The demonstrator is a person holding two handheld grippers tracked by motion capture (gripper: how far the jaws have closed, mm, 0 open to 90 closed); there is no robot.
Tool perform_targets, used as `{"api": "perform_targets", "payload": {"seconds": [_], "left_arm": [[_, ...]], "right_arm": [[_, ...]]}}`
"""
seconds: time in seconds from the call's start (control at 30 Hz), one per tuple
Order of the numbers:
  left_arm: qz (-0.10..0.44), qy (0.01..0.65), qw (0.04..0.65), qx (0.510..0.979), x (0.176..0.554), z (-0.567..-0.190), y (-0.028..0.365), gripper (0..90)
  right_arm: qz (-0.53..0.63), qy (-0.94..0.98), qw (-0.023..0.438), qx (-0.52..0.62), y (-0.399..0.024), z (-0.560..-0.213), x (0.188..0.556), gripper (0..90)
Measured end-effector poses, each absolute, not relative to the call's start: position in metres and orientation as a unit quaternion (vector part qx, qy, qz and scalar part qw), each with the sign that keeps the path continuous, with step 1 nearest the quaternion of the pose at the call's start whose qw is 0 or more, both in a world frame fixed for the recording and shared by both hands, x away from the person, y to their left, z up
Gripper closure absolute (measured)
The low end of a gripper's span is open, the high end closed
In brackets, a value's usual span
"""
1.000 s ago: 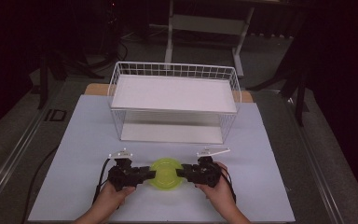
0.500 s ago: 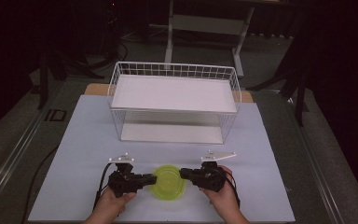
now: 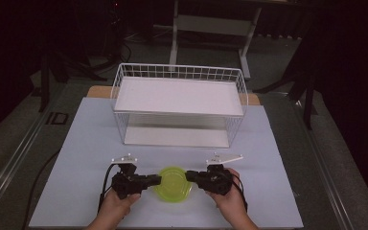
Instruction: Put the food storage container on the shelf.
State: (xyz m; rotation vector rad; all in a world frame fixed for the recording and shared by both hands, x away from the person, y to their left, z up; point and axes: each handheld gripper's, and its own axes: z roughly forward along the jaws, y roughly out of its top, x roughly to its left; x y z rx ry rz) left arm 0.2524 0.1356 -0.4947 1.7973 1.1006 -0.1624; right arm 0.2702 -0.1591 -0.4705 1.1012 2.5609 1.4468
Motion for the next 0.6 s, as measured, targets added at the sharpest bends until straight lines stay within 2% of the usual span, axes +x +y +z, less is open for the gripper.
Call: {"api": "perform_targets", "payload": {"seconds": [0.23, 0.6], "left_arm": [[-0.057, 0.463, 0.511, 0.722, 0.271, -0.481, 0.133, 82.5], [-0.035, 0.463, 0.519, 0.717, 0.297, -0.481, 0.126, 82.6]], "right_arm": [[0.475, 0.801, 0.022, 0.362, -0.162, -0.459, 0.283, 84.0], [0.474, 0.795, 0.044, 0.377, -0.164, -0.464, 0.306, 83.8]]}}
